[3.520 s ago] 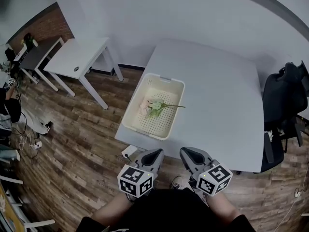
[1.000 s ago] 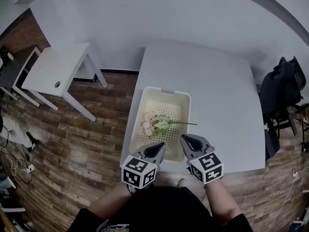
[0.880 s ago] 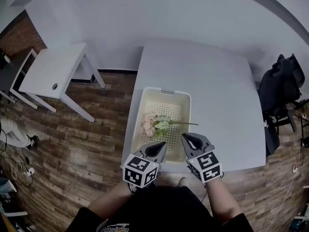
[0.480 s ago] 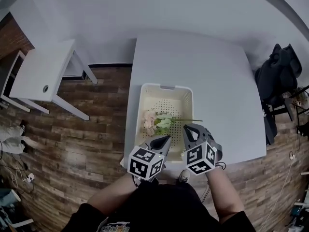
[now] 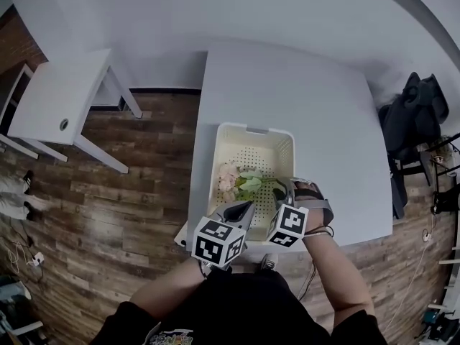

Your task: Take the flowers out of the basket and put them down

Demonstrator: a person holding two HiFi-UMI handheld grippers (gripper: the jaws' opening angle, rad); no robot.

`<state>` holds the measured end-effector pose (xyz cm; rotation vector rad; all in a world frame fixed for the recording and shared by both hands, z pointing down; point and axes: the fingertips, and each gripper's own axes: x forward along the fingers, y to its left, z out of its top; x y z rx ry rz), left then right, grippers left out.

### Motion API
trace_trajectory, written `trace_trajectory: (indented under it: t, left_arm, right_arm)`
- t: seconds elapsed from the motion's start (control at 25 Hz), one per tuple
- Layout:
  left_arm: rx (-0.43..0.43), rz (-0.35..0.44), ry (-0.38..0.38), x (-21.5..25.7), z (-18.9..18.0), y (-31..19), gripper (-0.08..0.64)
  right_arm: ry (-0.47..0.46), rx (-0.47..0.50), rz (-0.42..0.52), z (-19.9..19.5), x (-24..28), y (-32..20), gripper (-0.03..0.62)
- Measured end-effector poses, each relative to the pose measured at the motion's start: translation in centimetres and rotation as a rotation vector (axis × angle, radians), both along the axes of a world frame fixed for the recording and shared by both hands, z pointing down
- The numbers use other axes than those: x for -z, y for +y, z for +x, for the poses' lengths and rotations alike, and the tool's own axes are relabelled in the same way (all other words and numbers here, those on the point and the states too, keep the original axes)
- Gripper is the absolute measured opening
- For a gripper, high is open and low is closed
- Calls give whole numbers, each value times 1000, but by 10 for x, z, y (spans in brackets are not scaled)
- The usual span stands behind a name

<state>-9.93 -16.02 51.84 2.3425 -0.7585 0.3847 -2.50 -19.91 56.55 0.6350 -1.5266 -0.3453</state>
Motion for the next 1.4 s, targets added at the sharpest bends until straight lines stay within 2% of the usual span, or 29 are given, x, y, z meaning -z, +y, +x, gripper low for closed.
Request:
trace_trajectory:
  t: [0.16,0.28,0.68,0.76,0.96,1.4]
  left_arm:
    - [6,-4,0,0,-10,1,6]
    - [17,1,4,3,-19,2,6]
    - [29,0,12,6,-30,7,6]
    - [30,-3,11,4,-32,8,6]
    - [32,3,5,5,-34,7,6]
    - [18,31,4,15,-30,10,6]
  right_arm:
    - [124,72,-54,2,-26,-6,118]
    - [192,110,-58,1,-40,-13,118]
    - [301,128,-82,12,-69,-29,113]
    - [302,132,-75,11,-70,-30,58]
    - [274,136,-59,6,-68,-31,43]
    - [122,82,29,-1,-35,-26,34]
